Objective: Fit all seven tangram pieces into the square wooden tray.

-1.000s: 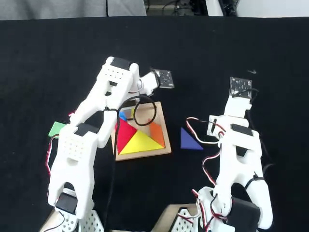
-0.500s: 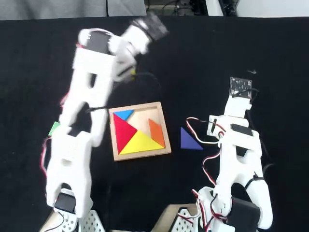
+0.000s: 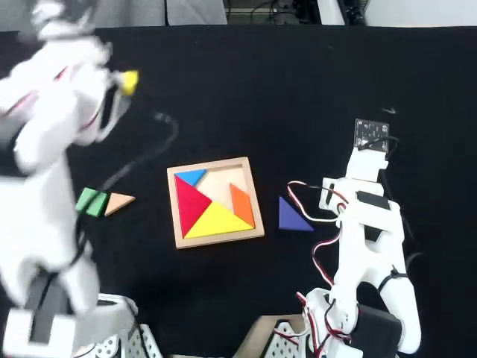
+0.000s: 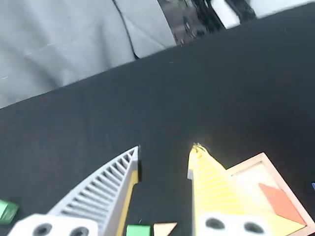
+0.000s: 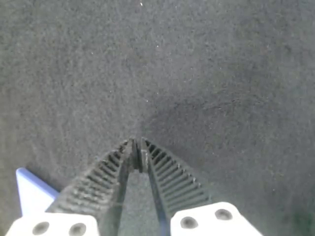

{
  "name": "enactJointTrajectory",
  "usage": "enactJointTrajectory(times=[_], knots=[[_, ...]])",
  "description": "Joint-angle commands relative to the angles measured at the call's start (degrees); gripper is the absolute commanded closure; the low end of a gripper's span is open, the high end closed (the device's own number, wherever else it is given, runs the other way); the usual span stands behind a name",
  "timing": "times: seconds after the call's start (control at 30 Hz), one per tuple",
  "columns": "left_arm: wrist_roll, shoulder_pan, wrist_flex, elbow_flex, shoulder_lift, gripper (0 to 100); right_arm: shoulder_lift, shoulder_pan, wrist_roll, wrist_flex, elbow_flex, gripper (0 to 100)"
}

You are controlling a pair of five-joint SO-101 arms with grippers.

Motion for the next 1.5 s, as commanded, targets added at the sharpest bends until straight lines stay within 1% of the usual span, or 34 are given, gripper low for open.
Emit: enactJointTrajectory(times=[0.0,0.13,0.2,0.27,0.33,0.4,0.47,0.53,0.6,0.73,0.8,0.87,0.93,1.13,1.27,1.4,1.47], knots=[[0.7,-6.11,0.0,12.0,-16.0,83,-0.13,-1.05,0.0,-0.97,-2.77,98.4],[0.79,-17.01,0.0,24.48,-25.32,83,-0.13,-1.05,0.0,-0.97,-2.68,98.4],[0.79,-22.81,0.0,33.01,-28.75,83,-0.13,-1.05,0.09,-0.97,-2.68,98.5],[0.79,-26.51,-0.97,43.47,-31.56,83,-0.13,-1.14,0.09,-0.97,-2.59,98.6],[0.79,-28.53,-5.63,55.52,-34.02,83,-0.13,-2.2,0.09,-0.88,-2.51,98.6],[0.79,-29.85,-12.48,66.33,-36.4,83,-0.22,-3.52,0.62,-0.97,-1.71,98.6],[0.79,-30.29,-19.69,75.47,-38.86,83,-0.31,-4.57,3.34,-0.97,-1.27,98.6],[0.79,-29.85,-24.26,82.24,-40.97,83,-0.22,-5.1,4.84,-0.97,-1.19,98.6],[0.79,-29.76,-25.58,85.49,-41.49,82,-0.22,-5.1,4.84,-0.97,-1.19,98.6],[0.88,-29.76,-26.11,88.66,-38.51,82,-0.22,-5.1,5.01,-0.97,-1.19,98.6],[3.08,-30.02,-28.13,89.45,-34.37,82,-0.22,-5.1,5.01,-0.97,-1.19,98.6],[4.75,-29.93,-29.36,88.84,-28.84,78,-0.22,-5.1,5.19,-0.97,-1.19,98.6],[4.84,-29.23,-29.19,86.02,-22.59,74,-0.22,-5.1,5.19,-0.97,-1.19,98.5],[3.34,-26.33,-23.91,73.01,-7.38,73,-0.22,-5.1,5.19,-0.97,-1.19,98.5],[3.08,-27.38,-26.2,66.59,2.2,73,-0.22,-5.19,5.19,-0.88,-1.19,98.5],[-1.14,-25.45,-26.9,62.73,10.9,73,-0.22,-5.27,5.19,-0.88,-1.19,98.5],[-1.58,-25.63,-29.54,61.93,14.59,73,-0.22,-6.33,5.19,-0.97,-1.19,98.5]])
